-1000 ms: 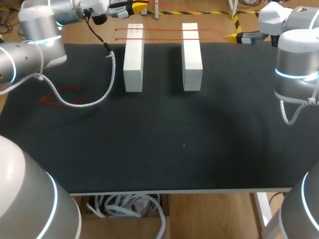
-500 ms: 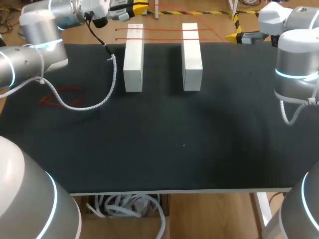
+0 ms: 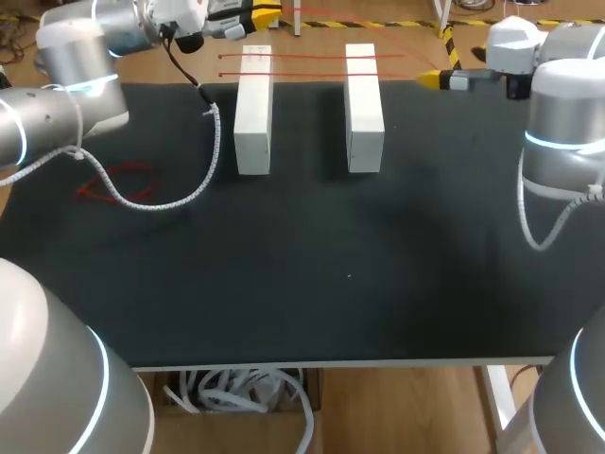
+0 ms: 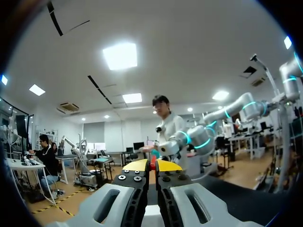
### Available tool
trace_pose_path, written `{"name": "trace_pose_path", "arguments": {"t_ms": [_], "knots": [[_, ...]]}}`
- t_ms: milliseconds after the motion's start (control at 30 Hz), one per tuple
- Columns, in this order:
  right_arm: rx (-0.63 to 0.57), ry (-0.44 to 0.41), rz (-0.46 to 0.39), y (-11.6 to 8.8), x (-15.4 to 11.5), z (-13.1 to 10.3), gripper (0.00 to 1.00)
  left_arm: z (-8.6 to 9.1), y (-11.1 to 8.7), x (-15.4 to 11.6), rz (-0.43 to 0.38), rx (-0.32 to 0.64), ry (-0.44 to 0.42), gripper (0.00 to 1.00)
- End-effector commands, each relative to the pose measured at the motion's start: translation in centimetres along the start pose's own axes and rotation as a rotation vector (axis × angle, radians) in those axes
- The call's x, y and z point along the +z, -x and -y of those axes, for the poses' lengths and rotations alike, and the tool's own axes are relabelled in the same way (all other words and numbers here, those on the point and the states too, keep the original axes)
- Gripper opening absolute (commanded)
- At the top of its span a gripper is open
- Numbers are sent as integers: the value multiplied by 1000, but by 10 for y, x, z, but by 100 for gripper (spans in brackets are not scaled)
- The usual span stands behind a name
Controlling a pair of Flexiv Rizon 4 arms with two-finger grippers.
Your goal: Grab the tape and strap the tape.
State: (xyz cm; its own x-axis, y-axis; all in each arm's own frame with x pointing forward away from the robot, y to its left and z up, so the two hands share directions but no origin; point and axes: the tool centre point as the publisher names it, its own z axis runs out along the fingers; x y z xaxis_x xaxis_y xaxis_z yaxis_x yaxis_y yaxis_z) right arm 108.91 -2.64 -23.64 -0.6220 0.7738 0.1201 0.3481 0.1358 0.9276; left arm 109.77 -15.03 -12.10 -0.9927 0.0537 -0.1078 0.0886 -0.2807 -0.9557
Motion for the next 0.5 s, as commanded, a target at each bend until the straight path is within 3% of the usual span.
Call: {"name": "trace_pose_path", "arguments": {"t_ms": [33, 200, 267, 333, 500], "knots": [[483, 9, -69, -6, -19, 2, 100, 0, -1, 0, 4, 1, 0, 0], [862, 83, -56, -3, -29, 2, 100, 0, -1, 0, 4, 1, 0, 0], [1008, 75, -60, -3, -31, 1, 100, 0, -1, 0, 4, 1, 0, 0], [1040, 104, -64, -3, -31, -1, 100, 0, -1, 0, 4, 1, 0, 0], [1120, 61, -59, -10, -25, -1, 100, 0, -1, 0, 4, 1, 0, 0]]}}
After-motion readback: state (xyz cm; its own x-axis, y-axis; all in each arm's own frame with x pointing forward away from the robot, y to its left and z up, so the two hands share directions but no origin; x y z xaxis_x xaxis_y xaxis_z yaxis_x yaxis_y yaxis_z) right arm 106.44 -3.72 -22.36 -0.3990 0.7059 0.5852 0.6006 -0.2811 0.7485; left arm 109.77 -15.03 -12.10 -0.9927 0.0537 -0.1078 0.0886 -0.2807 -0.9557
